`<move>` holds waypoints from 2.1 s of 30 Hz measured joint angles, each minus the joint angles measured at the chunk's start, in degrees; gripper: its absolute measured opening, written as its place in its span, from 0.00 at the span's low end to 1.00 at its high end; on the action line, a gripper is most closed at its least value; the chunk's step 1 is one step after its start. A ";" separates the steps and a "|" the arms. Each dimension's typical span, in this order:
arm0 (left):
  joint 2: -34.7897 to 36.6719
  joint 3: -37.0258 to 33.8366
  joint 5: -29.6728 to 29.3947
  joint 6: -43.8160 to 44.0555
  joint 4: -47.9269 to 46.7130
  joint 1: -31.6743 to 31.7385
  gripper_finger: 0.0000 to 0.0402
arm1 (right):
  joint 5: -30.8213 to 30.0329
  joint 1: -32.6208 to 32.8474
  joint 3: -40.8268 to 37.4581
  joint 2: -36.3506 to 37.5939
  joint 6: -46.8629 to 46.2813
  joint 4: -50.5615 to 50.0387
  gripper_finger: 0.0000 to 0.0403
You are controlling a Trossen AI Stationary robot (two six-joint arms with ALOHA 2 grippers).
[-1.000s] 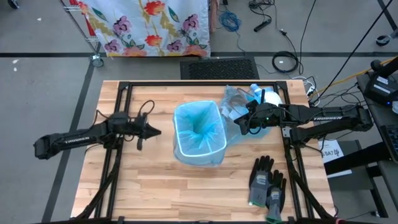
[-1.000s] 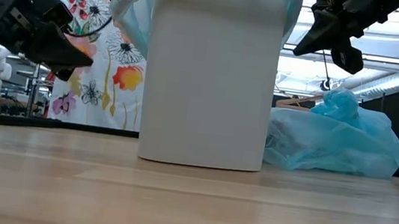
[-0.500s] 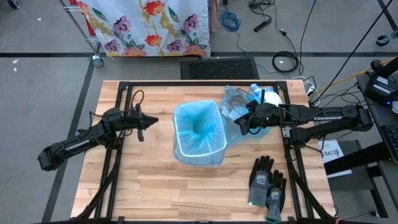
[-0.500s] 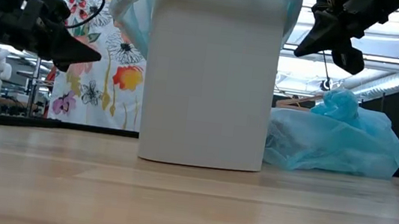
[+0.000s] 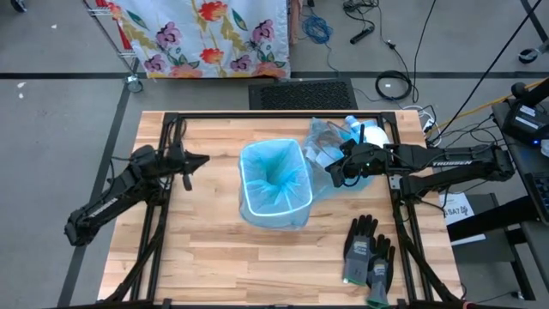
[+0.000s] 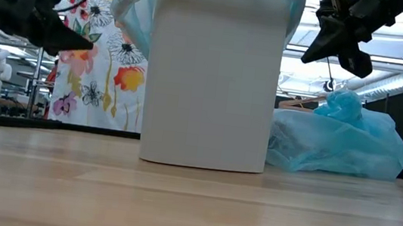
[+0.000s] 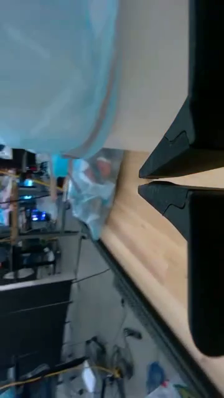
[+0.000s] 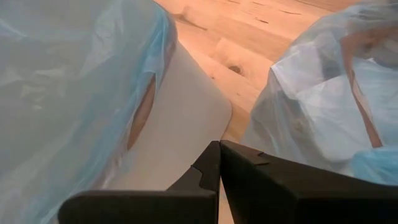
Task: Place trash/remove bag and relplace
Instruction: Return to Home Position
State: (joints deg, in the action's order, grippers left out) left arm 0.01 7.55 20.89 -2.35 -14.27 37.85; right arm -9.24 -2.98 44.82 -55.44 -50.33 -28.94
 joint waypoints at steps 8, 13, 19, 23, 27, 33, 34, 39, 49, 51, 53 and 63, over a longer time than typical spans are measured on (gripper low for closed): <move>-0.02 -1.16 5.20 -0.04 -4.14 -0.07 0.07 | -0.04 0.00 0.00 0.02 0.05 0.00 0.00; -0.17 -1.07 7.61 -1.15 -7.17 -0.09 0.07 | -0.06 0.00 0.00 0.02 0.03 0.01 0.00; -0.33 -1.07 7.42 -1.13 -7.18 -0.09 0.07 | -3.04 0.00 0.00 0.02 0.01 0.40 0.00; -0.35 -1.07 7.36 -1.02 -7.20 -0.09 0.07 | -4.20 0.08 0.00 0.02 0.01 0.41 0.00; -0.35 -1.07 7.31 -1.04 -7.22 -0.09 0.07 | -4.30 0.09 0.00 0.02 0.01 0.43 0.00; -0.35 -1.05 7.12 -1.00 -7.27 -0.09 0.07 | -4.28 0.09 0.00 0.02 2.87 -0.47 0.00; -0.35 -1.05 7.12 -1.00 -7.27 -0.09 0.07 | -4.28 0.09 0.00 0.02 4.24 -0.80 0.00; -0.35 -1.05 7.12 -0.98 -7.27 -0.09 0.07 | -4.25 0.09 0.00 0.02 5.71 -0.99 0.00; -0.35 -1.05 7.12 -1.00 -7.27 -0.09 0.07 | -3.90 0.09 0.00 0.02 2.88 -1.24 0.00; -0.35 -1.05 7.12 -1.00 -7.27 -0.09 0.07 | -2.99 0.09 0.00 0.02 3.09 -1.30 0.00; -0.35 -1.05 7.12 -1.00 -7.27 -0.09 0.07 | -0.54 0.07 0.00 0.02 3.48 -1.43 0.00; -0.35 -1.05 7.12 -1.02 -7.27 -0.09 0.07 | 7.26 3.07 -0.04 7.66 17.64 10.83 0.00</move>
State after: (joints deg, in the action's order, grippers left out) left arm -0.34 6.50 28.01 -3.38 -21.54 37.76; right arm -1.98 0.09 44.77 -47.78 -32.69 -18.11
